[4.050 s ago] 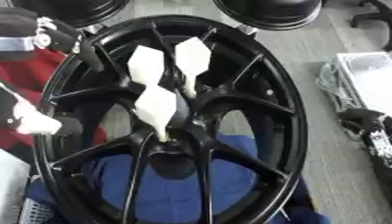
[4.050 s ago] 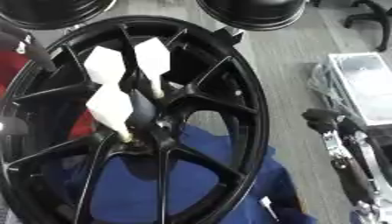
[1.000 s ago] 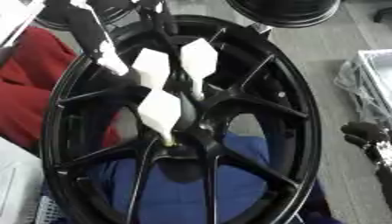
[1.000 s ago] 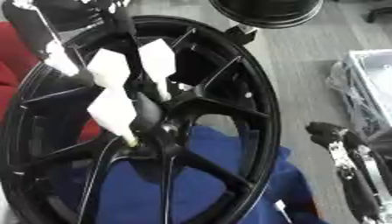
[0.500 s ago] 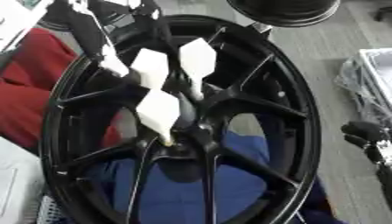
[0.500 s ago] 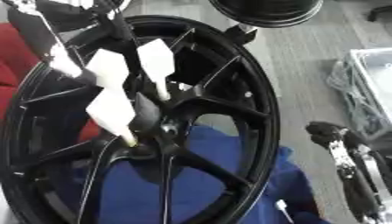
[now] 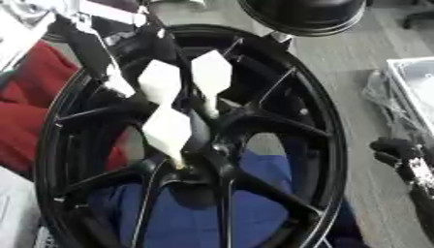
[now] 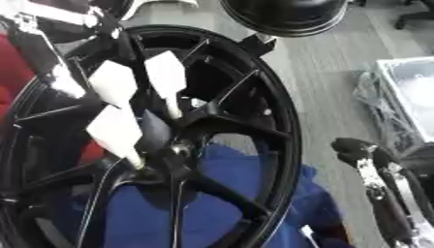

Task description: Pull the pin out of the wheel hub.

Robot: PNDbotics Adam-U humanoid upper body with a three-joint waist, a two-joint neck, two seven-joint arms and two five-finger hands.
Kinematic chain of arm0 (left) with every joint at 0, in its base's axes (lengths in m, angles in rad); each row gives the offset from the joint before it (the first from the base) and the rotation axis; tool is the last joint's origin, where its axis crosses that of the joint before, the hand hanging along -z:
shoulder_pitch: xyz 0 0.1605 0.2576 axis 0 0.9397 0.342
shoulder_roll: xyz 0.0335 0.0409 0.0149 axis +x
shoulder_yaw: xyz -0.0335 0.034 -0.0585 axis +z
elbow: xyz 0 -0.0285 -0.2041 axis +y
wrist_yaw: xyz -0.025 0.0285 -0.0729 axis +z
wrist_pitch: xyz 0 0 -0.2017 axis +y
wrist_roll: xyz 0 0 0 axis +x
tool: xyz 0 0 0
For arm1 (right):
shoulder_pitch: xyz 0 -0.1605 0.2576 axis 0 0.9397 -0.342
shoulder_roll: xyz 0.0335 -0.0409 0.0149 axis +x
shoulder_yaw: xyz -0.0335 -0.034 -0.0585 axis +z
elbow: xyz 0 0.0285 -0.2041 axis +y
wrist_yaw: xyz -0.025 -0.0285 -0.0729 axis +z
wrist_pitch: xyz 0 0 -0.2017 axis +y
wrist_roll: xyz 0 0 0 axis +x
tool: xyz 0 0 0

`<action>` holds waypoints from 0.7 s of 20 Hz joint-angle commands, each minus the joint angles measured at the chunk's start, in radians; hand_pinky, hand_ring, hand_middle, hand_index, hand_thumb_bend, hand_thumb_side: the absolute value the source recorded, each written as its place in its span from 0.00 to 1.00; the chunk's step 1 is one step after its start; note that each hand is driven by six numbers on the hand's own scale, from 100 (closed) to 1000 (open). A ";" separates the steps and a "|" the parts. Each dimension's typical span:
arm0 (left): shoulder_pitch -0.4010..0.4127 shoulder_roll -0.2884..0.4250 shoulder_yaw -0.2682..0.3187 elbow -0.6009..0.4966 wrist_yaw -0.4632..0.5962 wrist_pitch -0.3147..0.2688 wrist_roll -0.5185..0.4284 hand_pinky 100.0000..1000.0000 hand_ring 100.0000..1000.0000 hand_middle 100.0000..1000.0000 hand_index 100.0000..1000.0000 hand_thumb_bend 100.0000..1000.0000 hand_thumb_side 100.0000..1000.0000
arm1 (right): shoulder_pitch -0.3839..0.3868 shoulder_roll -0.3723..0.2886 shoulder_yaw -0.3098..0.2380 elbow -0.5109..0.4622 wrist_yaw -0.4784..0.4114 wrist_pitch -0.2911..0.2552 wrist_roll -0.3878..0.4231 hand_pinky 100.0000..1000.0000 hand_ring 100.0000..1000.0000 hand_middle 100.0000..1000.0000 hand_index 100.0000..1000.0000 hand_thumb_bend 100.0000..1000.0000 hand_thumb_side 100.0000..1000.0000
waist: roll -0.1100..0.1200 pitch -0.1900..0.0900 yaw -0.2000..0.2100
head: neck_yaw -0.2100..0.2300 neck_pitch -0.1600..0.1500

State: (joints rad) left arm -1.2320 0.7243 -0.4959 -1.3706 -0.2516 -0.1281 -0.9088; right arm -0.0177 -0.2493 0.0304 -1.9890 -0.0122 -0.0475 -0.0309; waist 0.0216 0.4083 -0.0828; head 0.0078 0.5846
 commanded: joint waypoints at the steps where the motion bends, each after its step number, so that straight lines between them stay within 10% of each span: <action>1: -0.019 0.011 0.003 -0.016 0.024 -0.016 0.002 0.78 0.79 0.76 0.85 0.53 0.26 | -0.004 -0.003 -0.005 -0.011 -0.005 0.004 0.002 0.85 0.81 0.66 0.72 0.00 0.78 | -0.001 -0.016 -0.001 | -0.002 -0.020; 14: -0.038 0.002 -0.003 -0.038 0.089 -0.032 0.002 0.77 0.78 0.72 0.80 0.40 0.08 | -0.004 0.002 -0.002 -0.011 -0.009 0.016 0.006 0.85 0.81 0.66 0.72 0.00 0.79 | 0.003 -0.019 -0.004 | -0.002 -0.026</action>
State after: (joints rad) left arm -1.2458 0.7153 -0.5044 -1.3934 -0.1728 -0.1564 -0.9073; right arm -0.0177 -0.2417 0.0311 -1.9884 -0.0124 -0.0329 -0.0256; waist 0.0242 0.4084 -0.0851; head 0.0067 0.5694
